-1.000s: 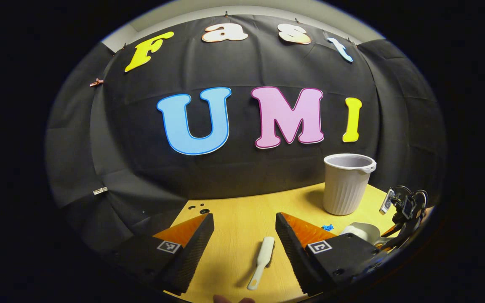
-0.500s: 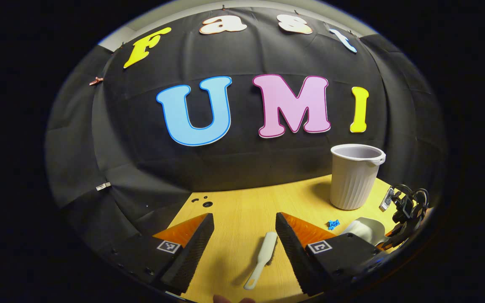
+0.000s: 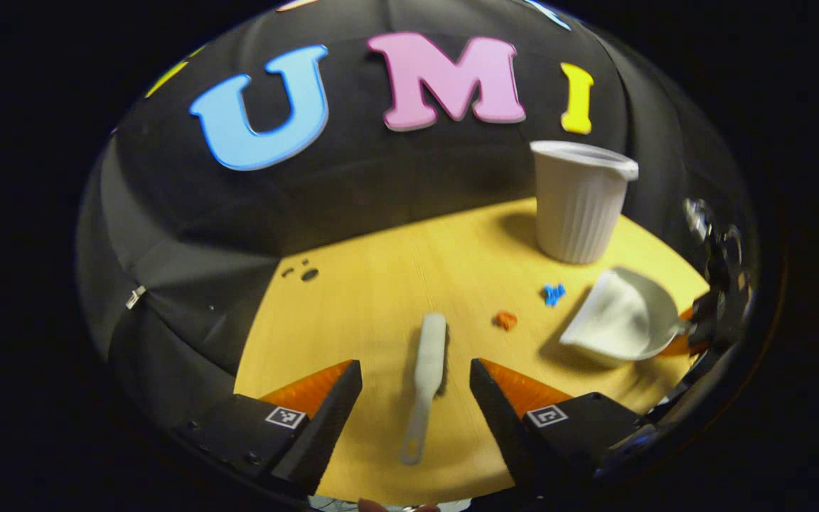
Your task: Pick up the small broom and dustpan from the desktop, sweep the trash into the dustpan with the broom, and then empty the trash into the garbage bin.
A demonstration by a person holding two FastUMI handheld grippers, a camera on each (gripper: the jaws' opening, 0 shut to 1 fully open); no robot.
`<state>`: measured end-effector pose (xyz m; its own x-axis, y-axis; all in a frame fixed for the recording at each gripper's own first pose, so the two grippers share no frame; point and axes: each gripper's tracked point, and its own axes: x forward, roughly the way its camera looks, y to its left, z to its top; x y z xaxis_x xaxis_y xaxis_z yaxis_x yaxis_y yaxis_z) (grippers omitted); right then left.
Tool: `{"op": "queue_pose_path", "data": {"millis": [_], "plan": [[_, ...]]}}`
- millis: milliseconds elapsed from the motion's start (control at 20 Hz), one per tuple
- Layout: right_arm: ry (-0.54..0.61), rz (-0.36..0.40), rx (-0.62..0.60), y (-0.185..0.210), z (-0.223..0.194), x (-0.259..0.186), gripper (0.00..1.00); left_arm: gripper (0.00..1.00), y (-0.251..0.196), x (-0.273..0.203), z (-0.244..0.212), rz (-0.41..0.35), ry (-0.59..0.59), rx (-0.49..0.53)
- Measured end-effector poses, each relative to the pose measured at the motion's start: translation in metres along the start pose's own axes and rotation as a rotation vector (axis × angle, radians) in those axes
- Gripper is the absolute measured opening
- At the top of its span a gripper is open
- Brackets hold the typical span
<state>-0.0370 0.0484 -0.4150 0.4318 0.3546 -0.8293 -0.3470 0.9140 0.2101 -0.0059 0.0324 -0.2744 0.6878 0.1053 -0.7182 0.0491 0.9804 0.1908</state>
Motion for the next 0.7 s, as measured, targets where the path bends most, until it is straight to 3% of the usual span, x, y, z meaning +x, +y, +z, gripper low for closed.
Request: {"op": "queue_pose_path", "data": {"millis": [200, 550, 700], "plan": [[-0.016, -0.028, 0.041, 0.003, 0.002, -0.021, 0.37, 0.95, -0.006, 0.033, -0.051, -0.088, 0.179, -0.019], [0.028, -0.099, 0.102, 0.021, -0.019, -0.051, 0.37, 0.91, 0.005, 0.095, -0.072, -0.129, 0.279, -0.031], [0.031, -0.124, 0.118, 0.03, -0.022, -0.06, 0.37, 0.85, 0.005, 0.109, -0.076, -0.153, 0.307, -0.012]]}}
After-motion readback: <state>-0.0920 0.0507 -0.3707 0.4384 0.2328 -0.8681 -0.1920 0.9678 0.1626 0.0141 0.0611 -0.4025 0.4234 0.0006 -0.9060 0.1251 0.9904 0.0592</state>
